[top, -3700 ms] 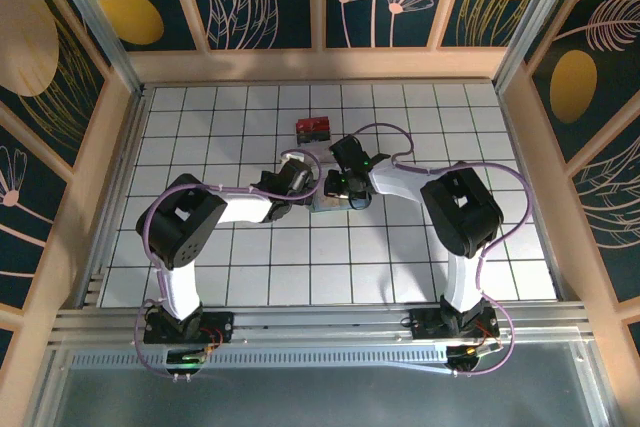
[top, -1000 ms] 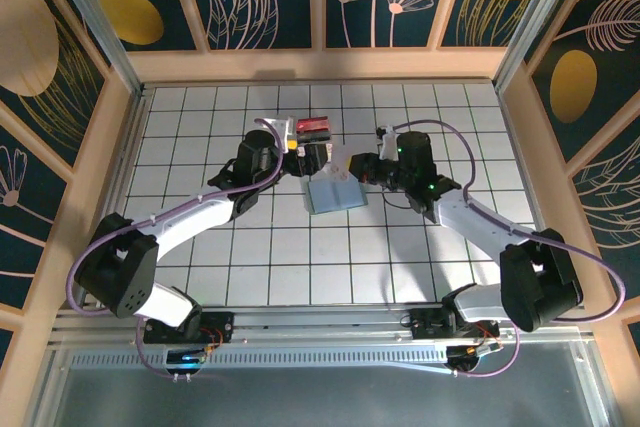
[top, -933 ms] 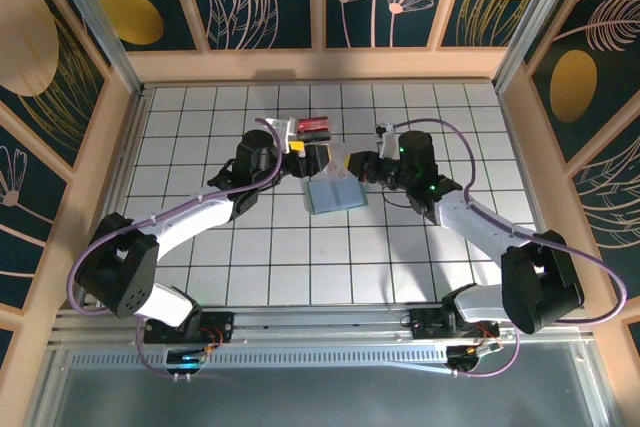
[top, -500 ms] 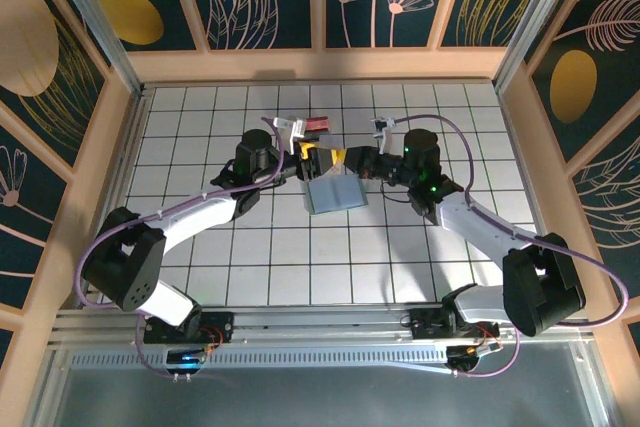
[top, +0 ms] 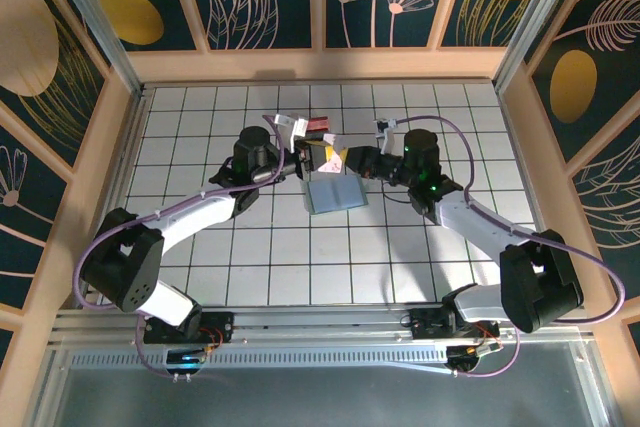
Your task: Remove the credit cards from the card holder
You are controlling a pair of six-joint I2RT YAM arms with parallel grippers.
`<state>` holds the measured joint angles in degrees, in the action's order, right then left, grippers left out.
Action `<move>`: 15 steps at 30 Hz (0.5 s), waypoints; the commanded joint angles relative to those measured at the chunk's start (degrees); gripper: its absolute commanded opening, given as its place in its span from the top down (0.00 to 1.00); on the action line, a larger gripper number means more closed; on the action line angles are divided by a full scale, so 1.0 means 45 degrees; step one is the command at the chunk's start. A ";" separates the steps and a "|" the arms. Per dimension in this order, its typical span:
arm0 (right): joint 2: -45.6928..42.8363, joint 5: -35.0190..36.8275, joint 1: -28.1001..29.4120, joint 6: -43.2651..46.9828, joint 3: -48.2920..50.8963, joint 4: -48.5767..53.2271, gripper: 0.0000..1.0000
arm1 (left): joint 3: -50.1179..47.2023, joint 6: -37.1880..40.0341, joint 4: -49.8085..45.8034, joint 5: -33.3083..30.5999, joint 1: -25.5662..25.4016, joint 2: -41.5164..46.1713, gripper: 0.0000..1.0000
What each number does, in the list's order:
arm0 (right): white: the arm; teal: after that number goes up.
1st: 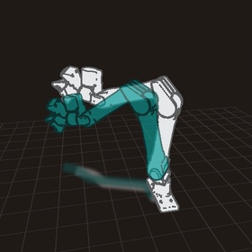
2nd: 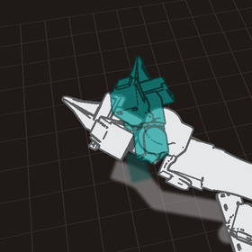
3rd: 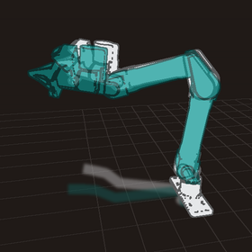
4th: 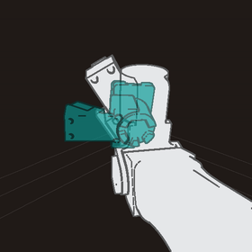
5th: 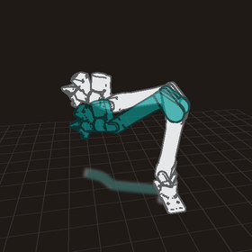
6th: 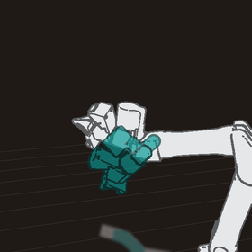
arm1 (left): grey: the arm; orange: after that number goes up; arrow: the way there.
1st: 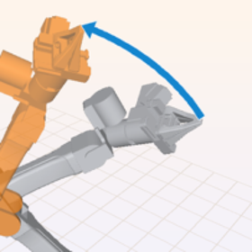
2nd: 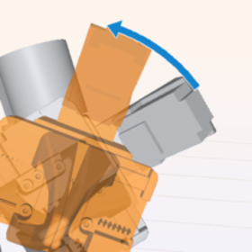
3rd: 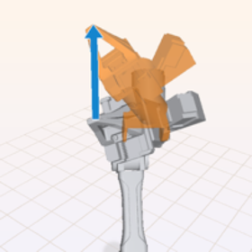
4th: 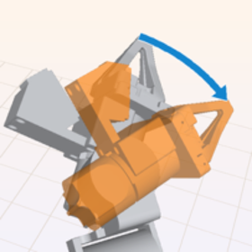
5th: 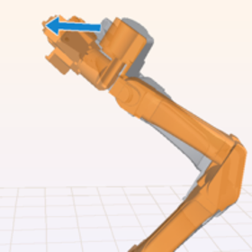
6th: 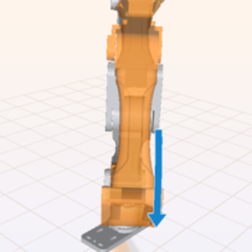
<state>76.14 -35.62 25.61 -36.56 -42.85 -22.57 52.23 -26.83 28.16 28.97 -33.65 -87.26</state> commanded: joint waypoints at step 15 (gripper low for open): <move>-0.3275 0.5629 -0.0419 0.1771 -0.0512 0.4923 0.49 | 0.4932 1.1523 -0.6906 -0.2319 0.0786 -0.2321 1.00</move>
<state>64.14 -17.28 24.16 -30.30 -43.13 -4.97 70.63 13.34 2.07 21.56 -30.96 -95.61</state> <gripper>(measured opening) 0.508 0.044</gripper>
